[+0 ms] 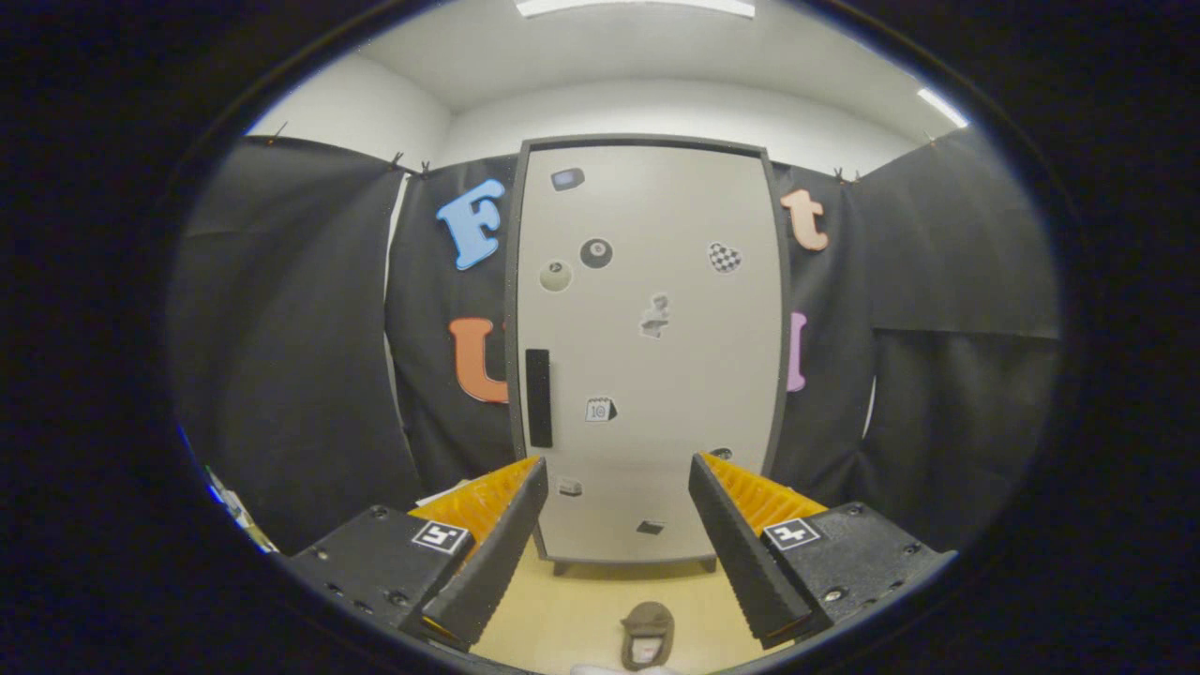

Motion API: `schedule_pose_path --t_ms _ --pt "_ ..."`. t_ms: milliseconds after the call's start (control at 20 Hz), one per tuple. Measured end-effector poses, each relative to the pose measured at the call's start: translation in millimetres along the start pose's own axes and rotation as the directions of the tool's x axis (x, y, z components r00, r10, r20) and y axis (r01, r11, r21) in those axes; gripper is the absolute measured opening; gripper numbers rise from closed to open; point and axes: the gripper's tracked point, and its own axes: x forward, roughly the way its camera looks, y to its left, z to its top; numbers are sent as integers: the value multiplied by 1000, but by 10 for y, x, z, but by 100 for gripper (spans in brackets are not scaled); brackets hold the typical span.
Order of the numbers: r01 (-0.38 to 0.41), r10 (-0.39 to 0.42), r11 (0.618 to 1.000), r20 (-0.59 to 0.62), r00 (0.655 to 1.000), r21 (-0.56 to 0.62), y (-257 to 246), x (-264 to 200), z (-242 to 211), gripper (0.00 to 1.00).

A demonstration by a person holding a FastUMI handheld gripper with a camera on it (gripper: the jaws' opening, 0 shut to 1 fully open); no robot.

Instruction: Open the shoe cabinet door, grab the shoes and put them into the shoe cabinet, then close the shoe cabinet door.

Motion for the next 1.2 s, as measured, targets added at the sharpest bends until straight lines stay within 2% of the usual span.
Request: schedule_pose_path --t_ms 300,650,800,950,1200 --pt "-91 92 995 -14 996 38 441 1095 -32 99" --pt "-107 109 994 -65 992 32 693 1968 -178 99" --pt "-105 109 993 -79 991 58 712 2118 -152 87" --pt "-133 139 986 -60 988 102 788 2138 -59 69" --pt "-102 103 994 -56 993 32 791 2167 -103 42"
